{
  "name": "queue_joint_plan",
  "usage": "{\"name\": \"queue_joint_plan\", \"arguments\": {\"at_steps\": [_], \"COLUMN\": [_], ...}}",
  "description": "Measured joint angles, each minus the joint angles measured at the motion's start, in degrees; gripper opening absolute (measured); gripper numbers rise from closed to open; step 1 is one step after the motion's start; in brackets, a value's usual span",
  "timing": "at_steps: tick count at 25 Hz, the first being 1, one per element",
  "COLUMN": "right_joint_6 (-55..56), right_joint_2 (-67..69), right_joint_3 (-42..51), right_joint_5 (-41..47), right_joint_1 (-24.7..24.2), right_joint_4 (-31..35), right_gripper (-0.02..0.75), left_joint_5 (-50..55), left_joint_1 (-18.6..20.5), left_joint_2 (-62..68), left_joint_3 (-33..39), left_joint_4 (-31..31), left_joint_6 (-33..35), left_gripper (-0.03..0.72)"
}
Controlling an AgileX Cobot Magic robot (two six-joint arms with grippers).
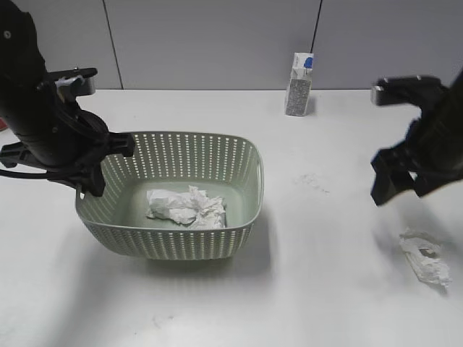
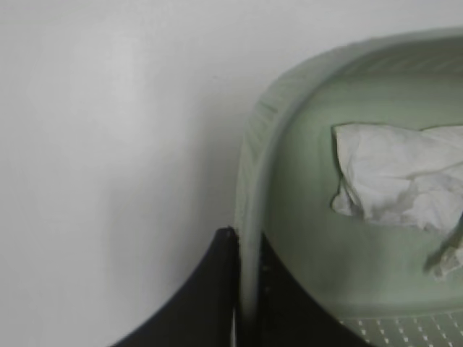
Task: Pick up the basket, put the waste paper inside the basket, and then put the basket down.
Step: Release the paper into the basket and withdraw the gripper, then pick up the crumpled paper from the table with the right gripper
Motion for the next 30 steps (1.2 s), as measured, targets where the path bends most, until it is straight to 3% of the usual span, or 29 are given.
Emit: {"name": "queue_joint_plan", "arguments": {"at_steps": [5, 12, 14, 18, 20, 25, 30], "right_joint_6": [0.5, 4.4, 4.8, 4.6, 2.3, -8.2, -10.7], "right_joint_2": [-0.1, -0.2, -0.2, -0.2, -0.5, -3.2, -3.7], "right_joint_3": [14.6, 24.4, 24.6, 23.4, 20.4, 8.6, -5.1], "right_joint_5": [-9.7, -22.0, -22.7, -22.7, -20.7, -13.5, -11.5], "right_joint_1": [-5.8, -6.0, -6.0, -5.8, -5.2, 2.0, 17.4], "right_joint_4": [-1.1, -2.8, -2.8, -2.6, -0.6, 11.2, 15.9], "right_gripper": [0.582, 0.538, 0.44, 0.086, 0.02, 0.02, 0.02], "left_joint_5": [0.0, 0.0, 0.0, 0.0, 0.0, -0.1, -0.1], "left_joint_1": [0.0, 0.0, 0.0, 0.0, 0.0, 0.0, 0.0], "left_joint_2": [0.0, 0.0, 0.0, 0.0, 0.0, 0.0, 0.0], "left_joint_3": [0.0, 0.0, 0.0, 0.0, 0.0, 0.0, 0.0], "left_joint_4": [0.0, 0.3, 0.3, 0.3, 0.4, 0.5, 0.6], "left_joint_6": [0.0, 0.0, 0.0, 0.0, 0.0, 0.0, 0.0], "left_gripper": [0.003, 0.003, 0.003, 0.003, 0.003, 0.003, 0.003]}}
